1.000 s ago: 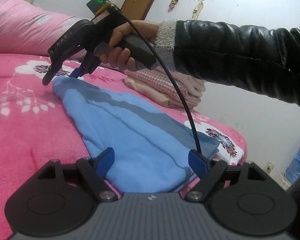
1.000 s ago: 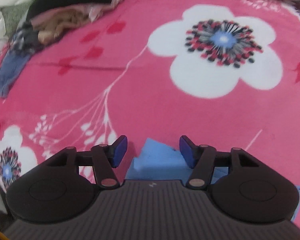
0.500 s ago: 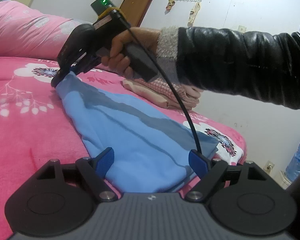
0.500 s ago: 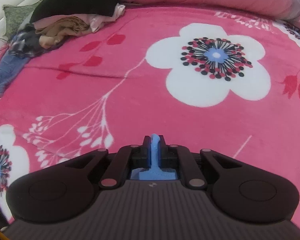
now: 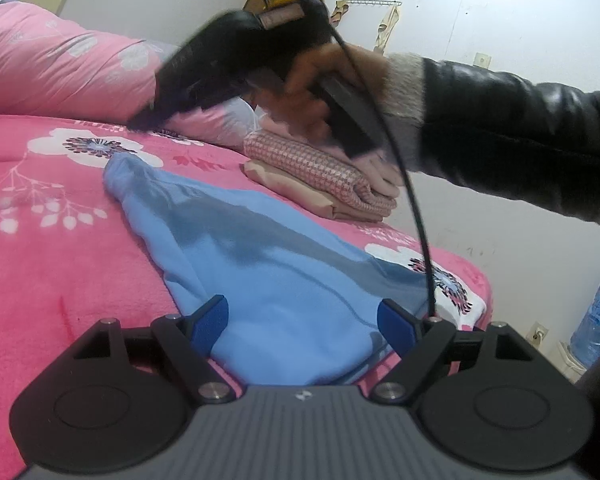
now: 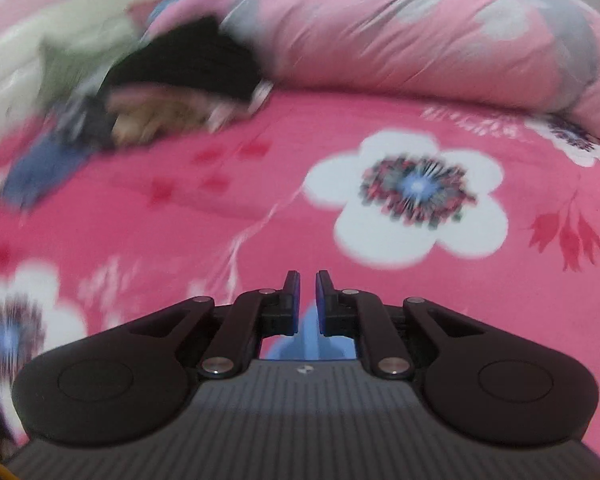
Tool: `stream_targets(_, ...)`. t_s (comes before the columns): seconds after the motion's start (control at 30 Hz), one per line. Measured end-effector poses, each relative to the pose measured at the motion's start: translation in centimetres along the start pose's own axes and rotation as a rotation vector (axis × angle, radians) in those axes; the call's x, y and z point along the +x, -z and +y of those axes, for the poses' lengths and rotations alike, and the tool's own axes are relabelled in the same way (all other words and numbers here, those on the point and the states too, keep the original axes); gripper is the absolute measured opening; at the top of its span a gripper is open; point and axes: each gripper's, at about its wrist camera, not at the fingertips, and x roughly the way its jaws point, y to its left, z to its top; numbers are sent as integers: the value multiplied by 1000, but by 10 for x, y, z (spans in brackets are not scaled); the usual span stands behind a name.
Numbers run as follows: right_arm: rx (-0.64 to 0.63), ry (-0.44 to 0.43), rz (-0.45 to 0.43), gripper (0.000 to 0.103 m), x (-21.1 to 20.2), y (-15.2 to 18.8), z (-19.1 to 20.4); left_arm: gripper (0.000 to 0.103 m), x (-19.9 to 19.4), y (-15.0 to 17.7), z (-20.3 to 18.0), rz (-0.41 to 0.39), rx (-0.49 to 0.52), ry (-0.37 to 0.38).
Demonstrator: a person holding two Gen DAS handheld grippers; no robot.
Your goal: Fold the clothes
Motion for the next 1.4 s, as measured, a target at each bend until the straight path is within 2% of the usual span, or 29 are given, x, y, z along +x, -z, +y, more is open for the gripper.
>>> stream_targets(0.1, -70, -6, 119, 7, 19, 18, 13, 83, -1, 1, -1, -1, 3, -1)
stream_targets(0.2, -49, 19, 157, 5, 49, 24, 11, 83, 0, 0, 0, 0, 6, -1)
stream_targets(0.33, 65, 18, 59, 4, 62, 12, -7, 83, -1, -1, -1, -2, 6, 0)
stream_targets(0.43, 101, 130, -29, 8, 56, 5, -14, 83, -2, 0, -2, -4, 5, 1)
stream_targets(0.47, 132, 141, -49, 8, 50, 4, -20, 83, -2, 1, -2, -4, 5, 1)
stream_targets(0.53, 192, 119, -74, 8, 36, 4, -30, 83, -2, 1, -2, -6, 5, 3)
stream_targets(0.63, 154, 29, -74, 9, 17, 6, -28, 83, -2, 1, -1, -9, 3, 5)
stream_targets(0.77, -7, -106, 45, 9, 25, 11, -4, 83, -2, 1, -1, -10, 2, 6)
stream_targets(0.83, -22, -99, 97, 8, 45, 13, 0, 83, -3, 1, -1, -9, 1, 7)
stream_targets(0.9, 43, -54, 82, 6, 64, 12, -7, 83, -3, 1, -1, -8, 1, 9)
stream_targets(1.03, 225, 3, -85, 9, 56, 4, -34, 83, -4, 0, -2, -5, 2, 8)
stream_targets(1.13, 273, -19, -130, 9, 29, 10, -48, 83, -4, 1, -2, -5, 5, 6)
stream_targets(1.27, 176, -89, -83, 9, -1, 38, -46, 83, -3, -1, -2, 6, -4, 8)
stream_targets(1.37, 163, -62, 4, 7, 10, 60, -53, 83, -2, -5, -2, 25, -16, 8)
stream_targets(1.4, 181, -48, 2, 7, 14, 65, -58, 83, -2, -7, -2, 34, -14, 7)
